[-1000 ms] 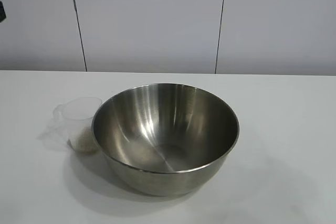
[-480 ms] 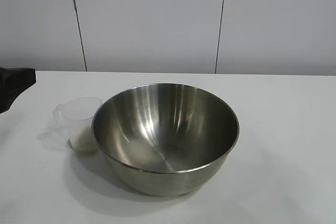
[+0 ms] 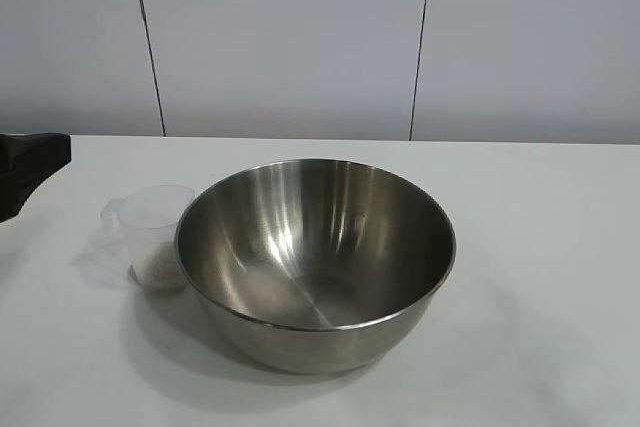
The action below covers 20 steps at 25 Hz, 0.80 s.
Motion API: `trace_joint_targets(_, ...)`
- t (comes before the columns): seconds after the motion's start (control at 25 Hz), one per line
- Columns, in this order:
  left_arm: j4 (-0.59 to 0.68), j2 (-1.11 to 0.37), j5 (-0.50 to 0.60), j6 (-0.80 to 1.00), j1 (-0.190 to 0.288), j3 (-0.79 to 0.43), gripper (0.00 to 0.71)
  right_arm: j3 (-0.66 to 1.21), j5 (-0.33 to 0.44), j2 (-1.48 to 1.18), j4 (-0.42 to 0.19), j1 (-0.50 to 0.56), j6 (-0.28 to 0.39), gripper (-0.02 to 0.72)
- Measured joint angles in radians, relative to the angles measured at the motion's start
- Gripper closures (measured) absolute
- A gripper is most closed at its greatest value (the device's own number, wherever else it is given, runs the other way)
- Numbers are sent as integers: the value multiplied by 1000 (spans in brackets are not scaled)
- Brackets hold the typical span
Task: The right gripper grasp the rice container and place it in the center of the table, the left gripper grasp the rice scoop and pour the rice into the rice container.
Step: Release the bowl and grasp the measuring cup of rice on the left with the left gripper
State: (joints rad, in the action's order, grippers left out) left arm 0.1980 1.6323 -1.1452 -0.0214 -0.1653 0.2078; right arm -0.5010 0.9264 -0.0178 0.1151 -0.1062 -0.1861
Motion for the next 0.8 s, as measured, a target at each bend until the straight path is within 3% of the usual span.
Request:
trace_joint_targets(0.44, 0, 261, -3, -35, 0, 51, 47, 0, -2, 0, 1, 0, 0, 65)
trace_joint_targets(0.8, -1, 357, -6, -37, 0, 112, 47, 0, -2, 0, 3, 0, 0, 65)
